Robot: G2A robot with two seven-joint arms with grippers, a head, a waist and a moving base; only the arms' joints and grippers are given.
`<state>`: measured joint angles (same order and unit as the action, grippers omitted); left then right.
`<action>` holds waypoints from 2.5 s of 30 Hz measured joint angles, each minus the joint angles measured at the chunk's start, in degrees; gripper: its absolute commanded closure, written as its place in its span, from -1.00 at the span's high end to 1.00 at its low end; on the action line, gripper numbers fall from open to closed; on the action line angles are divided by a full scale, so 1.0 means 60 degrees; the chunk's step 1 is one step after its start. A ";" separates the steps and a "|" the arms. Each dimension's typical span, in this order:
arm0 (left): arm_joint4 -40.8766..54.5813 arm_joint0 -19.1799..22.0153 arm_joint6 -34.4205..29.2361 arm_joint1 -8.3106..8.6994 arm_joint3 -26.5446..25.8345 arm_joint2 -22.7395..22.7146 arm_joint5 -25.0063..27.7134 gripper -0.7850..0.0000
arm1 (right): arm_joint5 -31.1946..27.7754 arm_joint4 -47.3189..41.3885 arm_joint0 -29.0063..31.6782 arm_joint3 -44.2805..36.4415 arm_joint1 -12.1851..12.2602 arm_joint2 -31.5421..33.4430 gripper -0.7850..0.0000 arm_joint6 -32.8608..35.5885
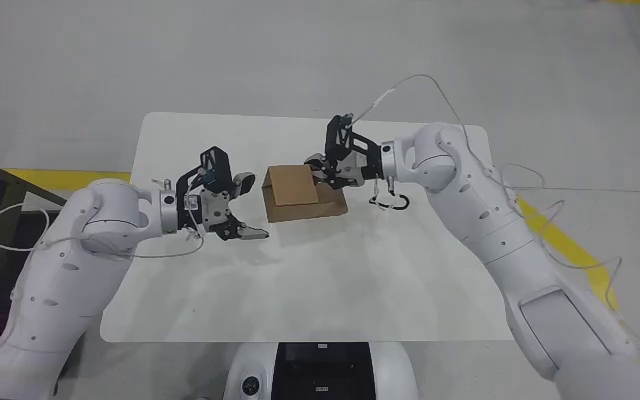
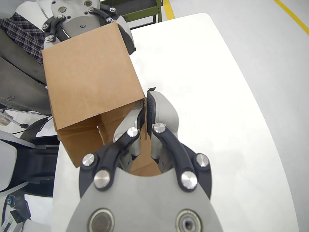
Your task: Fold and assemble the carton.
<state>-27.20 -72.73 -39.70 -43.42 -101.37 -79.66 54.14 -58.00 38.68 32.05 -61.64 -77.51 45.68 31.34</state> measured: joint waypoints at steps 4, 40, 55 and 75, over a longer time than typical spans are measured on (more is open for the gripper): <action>-0.0105 0.0301 0.0164 -0.0035 0.0243 0.0232 0.0077 1.00 | 0.0000 -0.0124 -0.0078 -0.0029 0.0012 -0.0140 -1.00 -0.0014; -0.0154 0.1015 0.0364 -0.0082 0.0718 0.1393 0.0096 0.18 | 0.0040 -0.0183 -0.0131 -0.0314 0.0216 -0.0496 -1.00 -0.0259; 0.0163 0.0925 0.0339 0.0000 0.0760 0.1317 0.0070 0.01 | 0.0126 -0.0318 -0.0215 -0.0314 0.0174 -0.0647 -0.85 -0.0235; 0.0657 0.0521 0.0345 0.0199 0.1001 0.0787 0.0209 -0.04 | 0.0431 -0.0381 -0.0349 0.0256 0.0237 -0.0317 0.44 -0.0530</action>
<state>-23.25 -69.60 -37.63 -42.23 -95.37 -74.94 55.40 -55.42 36.39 29.95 -60.11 -76.09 43.78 28.16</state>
